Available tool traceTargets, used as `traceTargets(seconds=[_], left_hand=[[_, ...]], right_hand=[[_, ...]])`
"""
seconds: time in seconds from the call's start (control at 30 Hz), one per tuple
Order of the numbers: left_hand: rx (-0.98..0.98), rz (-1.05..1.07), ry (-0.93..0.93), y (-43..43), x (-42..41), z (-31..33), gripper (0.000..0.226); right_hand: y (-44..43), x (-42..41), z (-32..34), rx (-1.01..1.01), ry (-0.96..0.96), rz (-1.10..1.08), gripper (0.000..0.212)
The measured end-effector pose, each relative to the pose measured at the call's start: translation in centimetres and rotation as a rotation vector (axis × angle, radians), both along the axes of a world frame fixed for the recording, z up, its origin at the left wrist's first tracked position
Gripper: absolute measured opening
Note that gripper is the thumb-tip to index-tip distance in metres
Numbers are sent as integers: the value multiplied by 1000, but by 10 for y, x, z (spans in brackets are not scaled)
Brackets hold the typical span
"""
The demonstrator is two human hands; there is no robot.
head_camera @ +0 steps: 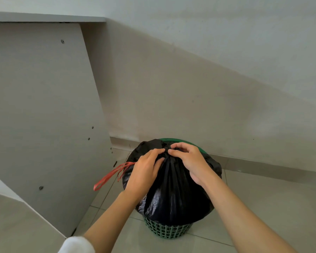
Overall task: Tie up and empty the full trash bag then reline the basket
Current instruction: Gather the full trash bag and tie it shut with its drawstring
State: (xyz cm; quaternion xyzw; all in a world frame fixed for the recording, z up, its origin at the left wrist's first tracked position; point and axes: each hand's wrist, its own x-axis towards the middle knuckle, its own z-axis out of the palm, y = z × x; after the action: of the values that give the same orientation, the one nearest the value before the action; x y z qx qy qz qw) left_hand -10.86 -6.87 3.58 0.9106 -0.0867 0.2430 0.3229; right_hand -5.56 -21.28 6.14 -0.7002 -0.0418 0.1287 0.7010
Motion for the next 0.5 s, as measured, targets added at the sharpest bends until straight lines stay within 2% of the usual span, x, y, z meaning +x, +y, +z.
traceTargets(seconds=[0.1, 0.23, 0.3, 0.37, 0.5], left_hand=[[-111, 44, 63, 1, 8, 5, 17], [-162, 66, 107, -1, 17, 10, 10], [-218, 63, 155, -1, 20, 13, 7], [-289, 21, 213, 1, 21, 16, 5], [-434, -34, 301, 9, 22, 16, 6]], right_hand=[[-8, -2, -1, -127, -57, 138, 29], [-8, -7, -11, -582, -435, 78, 53], [-5, -13, -17, -709, -573, 22, 63], [-3, -16, -21, -751, -642, 21, 62], [-1, -12, -21, -749, -612, 68, 44]])
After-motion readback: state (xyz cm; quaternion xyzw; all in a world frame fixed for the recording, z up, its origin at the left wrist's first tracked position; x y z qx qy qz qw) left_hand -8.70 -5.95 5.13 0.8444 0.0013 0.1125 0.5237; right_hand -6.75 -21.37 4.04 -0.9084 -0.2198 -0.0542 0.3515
